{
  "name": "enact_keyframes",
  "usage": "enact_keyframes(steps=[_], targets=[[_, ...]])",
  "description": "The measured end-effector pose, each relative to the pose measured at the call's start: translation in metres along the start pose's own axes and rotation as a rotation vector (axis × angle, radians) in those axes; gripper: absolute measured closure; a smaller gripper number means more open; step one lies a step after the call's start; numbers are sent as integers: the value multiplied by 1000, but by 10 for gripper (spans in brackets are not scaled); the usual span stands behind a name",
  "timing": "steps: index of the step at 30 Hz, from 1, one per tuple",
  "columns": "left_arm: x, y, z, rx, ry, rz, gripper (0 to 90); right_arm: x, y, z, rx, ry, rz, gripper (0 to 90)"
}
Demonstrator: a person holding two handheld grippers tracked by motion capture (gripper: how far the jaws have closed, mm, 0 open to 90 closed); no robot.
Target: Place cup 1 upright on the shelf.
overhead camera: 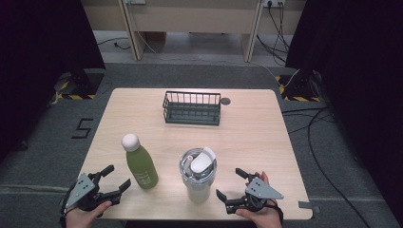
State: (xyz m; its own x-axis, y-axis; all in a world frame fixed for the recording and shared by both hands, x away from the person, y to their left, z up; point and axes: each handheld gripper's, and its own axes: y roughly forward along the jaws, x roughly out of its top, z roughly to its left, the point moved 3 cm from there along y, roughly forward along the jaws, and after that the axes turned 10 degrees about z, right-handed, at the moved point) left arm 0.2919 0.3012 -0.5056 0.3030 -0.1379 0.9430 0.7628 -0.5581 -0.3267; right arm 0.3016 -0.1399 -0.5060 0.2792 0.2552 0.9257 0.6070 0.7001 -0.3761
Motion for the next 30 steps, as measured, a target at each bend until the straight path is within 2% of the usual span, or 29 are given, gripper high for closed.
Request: enact_keyframes(steps=[4,15,21,26,30], targets=[[0,1,0,-1,-2,0,146,2,7,11,33,-8,-1,2],[0,1,0,-11,-1,-3,146,10,27,33,61,-14,-11,2],[0,1,0,-14,1,-5,146,18,38,41,57,-30,-21,1],[0,1,-1,-15,5,-4,147,22,48,44,63,-15,-28,1],[0,1,-1,-17,11,-4,146,22,56,44,61,-21,-34,0]])
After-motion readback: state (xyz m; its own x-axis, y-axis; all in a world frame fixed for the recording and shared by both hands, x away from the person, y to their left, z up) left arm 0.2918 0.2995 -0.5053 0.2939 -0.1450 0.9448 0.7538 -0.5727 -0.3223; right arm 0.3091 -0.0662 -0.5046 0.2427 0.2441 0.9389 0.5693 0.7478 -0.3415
